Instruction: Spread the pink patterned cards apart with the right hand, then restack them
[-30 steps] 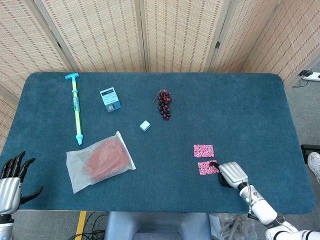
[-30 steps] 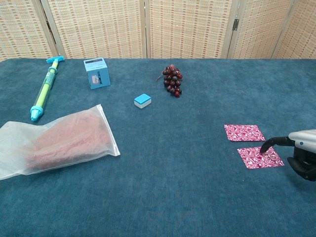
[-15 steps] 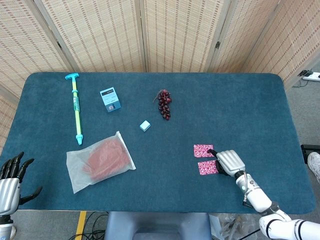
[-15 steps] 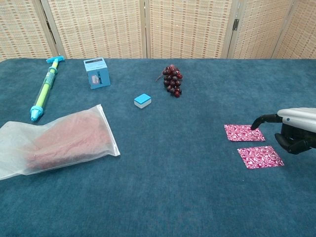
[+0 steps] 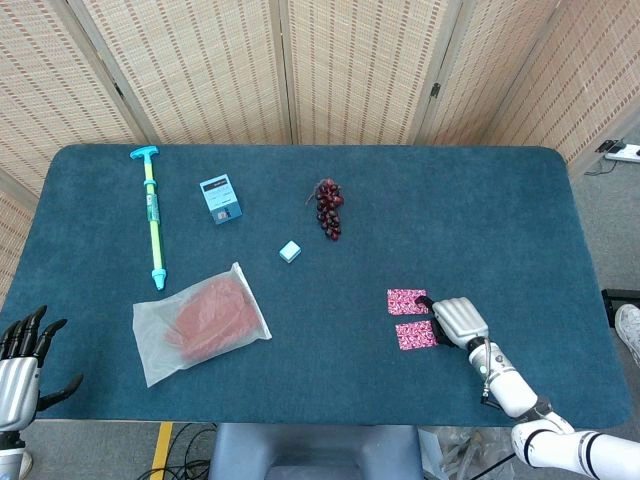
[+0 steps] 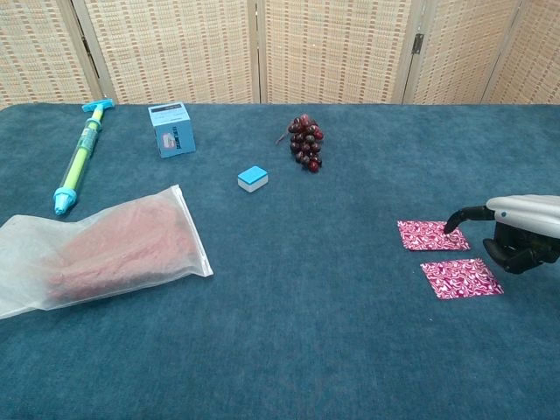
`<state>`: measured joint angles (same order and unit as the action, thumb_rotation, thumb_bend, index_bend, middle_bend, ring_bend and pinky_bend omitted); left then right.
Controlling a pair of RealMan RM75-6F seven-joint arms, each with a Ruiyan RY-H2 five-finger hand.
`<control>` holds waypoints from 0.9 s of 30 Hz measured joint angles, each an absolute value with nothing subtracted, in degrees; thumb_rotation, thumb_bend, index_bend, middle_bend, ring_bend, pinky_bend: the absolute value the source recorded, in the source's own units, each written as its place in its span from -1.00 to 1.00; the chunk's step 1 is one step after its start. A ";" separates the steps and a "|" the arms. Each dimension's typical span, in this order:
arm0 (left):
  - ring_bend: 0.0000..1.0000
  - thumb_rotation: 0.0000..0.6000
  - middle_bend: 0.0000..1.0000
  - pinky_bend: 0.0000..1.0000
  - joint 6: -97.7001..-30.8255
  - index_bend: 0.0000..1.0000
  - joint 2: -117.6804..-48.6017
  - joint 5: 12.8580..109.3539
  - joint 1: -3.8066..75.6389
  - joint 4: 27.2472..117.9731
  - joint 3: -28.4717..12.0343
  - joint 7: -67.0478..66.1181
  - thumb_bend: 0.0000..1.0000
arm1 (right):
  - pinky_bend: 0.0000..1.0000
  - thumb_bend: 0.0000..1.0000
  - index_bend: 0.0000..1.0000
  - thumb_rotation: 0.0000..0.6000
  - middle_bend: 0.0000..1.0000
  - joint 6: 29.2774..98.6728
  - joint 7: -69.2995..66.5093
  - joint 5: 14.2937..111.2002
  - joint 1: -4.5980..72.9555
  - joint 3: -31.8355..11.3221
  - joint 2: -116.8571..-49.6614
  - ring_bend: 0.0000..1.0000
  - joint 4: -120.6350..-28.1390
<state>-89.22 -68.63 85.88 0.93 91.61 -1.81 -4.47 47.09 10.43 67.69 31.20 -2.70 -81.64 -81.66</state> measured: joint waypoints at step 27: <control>-0.96 1.00 -0.94 -0.82 -89.27 -0.61 -68.59 85.87 0.64 91.69 -1.78 -4.72 -0.54 | 1.00 0.67 -0.63 1.00 0.94 46.72 11.33 64.95 30.54 -1.02 -79.85 1.00 -81.17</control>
